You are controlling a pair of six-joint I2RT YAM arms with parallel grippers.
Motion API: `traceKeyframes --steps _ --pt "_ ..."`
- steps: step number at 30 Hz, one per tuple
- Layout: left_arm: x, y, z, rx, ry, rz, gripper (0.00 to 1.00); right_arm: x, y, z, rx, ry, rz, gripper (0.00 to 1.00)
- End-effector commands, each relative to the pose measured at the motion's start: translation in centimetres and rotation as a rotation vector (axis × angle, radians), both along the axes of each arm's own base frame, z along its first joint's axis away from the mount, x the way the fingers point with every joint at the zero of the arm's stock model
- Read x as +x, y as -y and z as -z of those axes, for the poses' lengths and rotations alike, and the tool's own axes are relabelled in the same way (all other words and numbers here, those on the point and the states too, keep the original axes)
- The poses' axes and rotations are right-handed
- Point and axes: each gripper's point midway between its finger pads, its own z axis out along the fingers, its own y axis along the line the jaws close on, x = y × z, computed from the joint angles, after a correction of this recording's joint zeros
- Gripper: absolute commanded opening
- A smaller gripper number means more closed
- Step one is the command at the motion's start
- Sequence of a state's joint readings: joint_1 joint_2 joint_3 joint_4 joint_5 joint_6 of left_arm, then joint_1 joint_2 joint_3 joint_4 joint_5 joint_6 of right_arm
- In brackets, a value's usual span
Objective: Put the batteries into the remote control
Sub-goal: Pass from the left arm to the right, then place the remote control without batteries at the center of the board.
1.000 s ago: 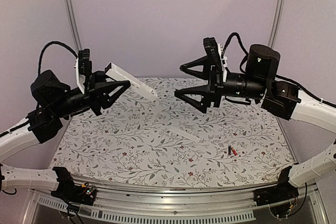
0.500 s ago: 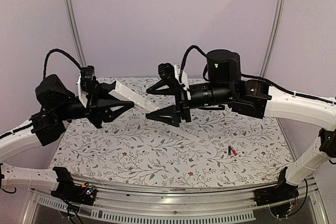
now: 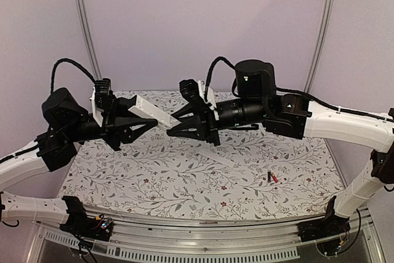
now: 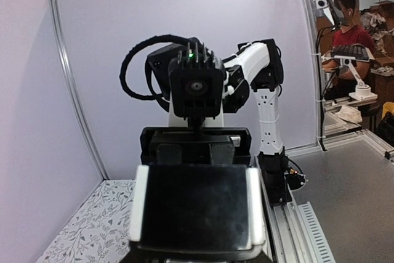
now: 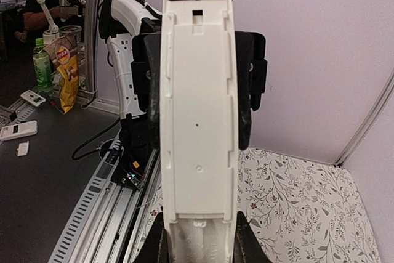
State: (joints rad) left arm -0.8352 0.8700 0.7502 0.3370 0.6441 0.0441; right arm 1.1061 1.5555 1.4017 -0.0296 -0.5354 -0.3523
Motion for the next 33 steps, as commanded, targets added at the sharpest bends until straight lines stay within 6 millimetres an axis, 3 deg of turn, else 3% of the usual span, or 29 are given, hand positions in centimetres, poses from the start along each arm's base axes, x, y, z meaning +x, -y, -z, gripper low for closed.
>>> traceKeyframes --steps 1,3,6,8,12,16,20,27,33 --pt "-0.6 0.3 0.5 0.002 0.007 0.021 0.0 0.3 -0.5 -0.2 -0.001 -0.003 0.012 0.04" --pt "-0.3 0.2 0.4 0.0 -0.007 0.008 0.0 0.6 -0.4 -0.1 -0.012 0.0 0.035 0.03" --pt "0.7 -0.3 0.1 -0.021 -0.051 -0.062 0.67 1.4 0.2 1.2 -0.058 -0.003 0.096 0.0" --pt "1.1 -1.0 -0.1 -0.041 -0.086 -0.103 0.96 2.0 0.9 2.8 -0.106 -0.01 0.145 0.0" --pt "1.6 -3.1 -0.5 -0.093 -0.111 -0.211 1.0 3.4 2.9 8.1 -0.252 -0.034 0.254 0.0" --pt "2.9 -5.9 -1.0 -0.151 -0.163 -0.364 1.0 4.0 4.7 16.6 -0.493 -0.093 0.315 0.0" --pt "4.6 -8.0 -0.3 -0.191 -0.22 -0.509 1.0 3.7 5.8 23.5 -0.668 -0.151 0.325 0.0" --pt "5.5 -8.7 -0.1 -0.197 -0.222 -0.571 1.0 3.2 5.9 30.3 -0.81 -0.214 0.319 0.0" --pt "5.8 -7.9 -0.1 -0.17 -0.2 -0.568 1.0 2.4 6.6 33.9 -0.889 -0.196 0.284 0.0"
